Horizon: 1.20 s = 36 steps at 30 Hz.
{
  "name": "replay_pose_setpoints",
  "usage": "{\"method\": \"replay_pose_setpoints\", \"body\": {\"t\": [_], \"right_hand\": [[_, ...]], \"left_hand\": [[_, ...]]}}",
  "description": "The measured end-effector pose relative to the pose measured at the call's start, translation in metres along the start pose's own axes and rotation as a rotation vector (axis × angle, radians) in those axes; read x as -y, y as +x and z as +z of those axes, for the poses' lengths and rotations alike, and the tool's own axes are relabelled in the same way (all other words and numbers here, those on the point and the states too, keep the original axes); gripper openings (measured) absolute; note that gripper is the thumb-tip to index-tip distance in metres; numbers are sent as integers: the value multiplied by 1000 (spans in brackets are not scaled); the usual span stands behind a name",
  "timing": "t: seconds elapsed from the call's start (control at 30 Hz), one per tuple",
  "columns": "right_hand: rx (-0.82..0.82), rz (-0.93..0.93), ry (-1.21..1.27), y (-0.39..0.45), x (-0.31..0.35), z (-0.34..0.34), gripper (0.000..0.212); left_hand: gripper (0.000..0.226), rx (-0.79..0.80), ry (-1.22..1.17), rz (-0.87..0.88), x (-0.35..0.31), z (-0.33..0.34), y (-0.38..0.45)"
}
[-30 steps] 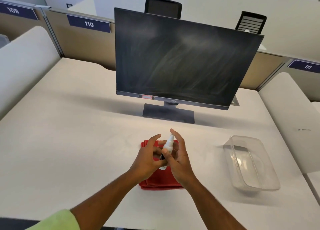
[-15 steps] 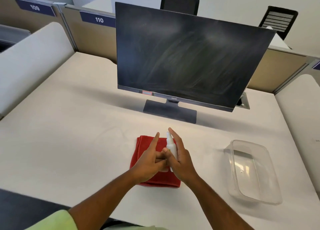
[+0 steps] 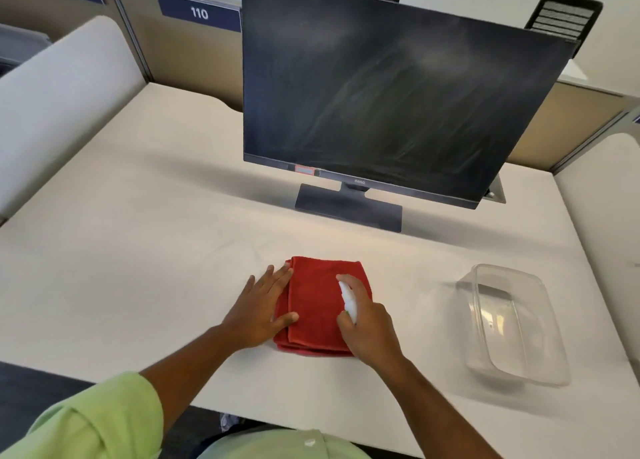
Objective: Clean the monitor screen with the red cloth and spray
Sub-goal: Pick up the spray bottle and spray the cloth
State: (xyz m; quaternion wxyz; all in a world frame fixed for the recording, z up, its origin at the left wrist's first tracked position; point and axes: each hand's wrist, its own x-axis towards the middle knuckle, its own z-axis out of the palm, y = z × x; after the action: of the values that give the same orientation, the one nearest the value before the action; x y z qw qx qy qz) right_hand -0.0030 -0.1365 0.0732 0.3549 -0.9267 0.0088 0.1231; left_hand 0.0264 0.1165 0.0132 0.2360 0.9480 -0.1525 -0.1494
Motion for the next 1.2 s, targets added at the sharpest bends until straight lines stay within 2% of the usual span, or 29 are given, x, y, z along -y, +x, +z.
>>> {"method": "replay_pose_setpoints", "body": {"t": [0.17,0.33,0.73,0.9,1.2], "right_hand": [[-24,39,-86,7,19,15,70],[-65,73,-147,18,30,24,68],[-85,56,-232,34,34,34,59],[-142,37,-196,38,38,29,66],[-208,197,-196,38,8,-1,56]], "left_hand": [[78,7,186,46,17,13,1],[81,-39,276,76,24,22,4],[84,2,273,119,31,18,13],[84,-3,270,124,31,18,14],[85,5,266,122,32,19,14]]}}
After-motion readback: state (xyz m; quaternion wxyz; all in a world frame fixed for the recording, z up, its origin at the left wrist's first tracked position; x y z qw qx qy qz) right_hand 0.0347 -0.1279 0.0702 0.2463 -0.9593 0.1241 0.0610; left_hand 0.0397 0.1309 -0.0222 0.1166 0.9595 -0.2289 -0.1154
